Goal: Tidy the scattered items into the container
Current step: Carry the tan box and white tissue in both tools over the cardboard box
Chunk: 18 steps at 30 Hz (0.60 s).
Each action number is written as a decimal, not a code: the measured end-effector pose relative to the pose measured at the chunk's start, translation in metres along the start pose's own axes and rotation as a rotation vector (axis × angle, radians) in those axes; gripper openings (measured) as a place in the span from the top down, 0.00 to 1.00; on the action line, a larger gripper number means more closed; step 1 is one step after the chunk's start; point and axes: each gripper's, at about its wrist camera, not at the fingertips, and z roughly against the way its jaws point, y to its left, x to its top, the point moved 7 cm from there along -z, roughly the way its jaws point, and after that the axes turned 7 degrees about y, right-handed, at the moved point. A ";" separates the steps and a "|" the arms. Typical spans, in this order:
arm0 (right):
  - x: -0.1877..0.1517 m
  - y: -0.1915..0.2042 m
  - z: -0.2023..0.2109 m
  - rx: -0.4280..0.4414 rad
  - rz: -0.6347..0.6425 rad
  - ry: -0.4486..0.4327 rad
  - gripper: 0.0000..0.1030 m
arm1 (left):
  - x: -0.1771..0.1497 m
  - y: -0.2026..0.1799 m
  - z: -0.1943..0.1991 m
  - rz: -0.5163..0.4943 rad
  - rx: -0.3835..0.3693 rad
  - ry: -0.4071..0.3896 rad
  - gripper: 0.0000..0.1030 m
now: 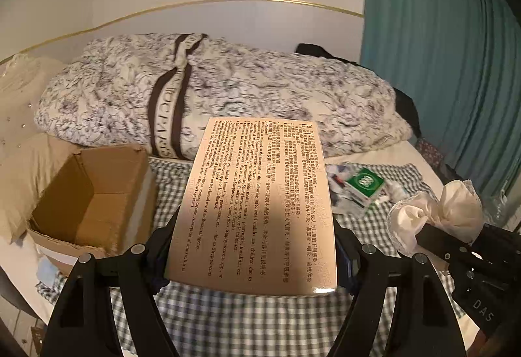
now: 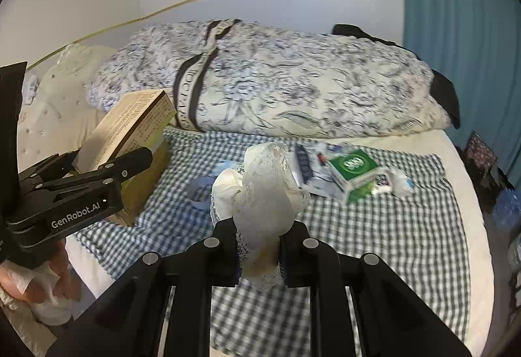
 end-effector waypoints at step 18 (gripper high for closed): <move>0.074 0.189 -0.065 0.206 0.220 0.021 0.84 | 0.015 0.191 -0.002 0.143 0.190 -0.007 0.24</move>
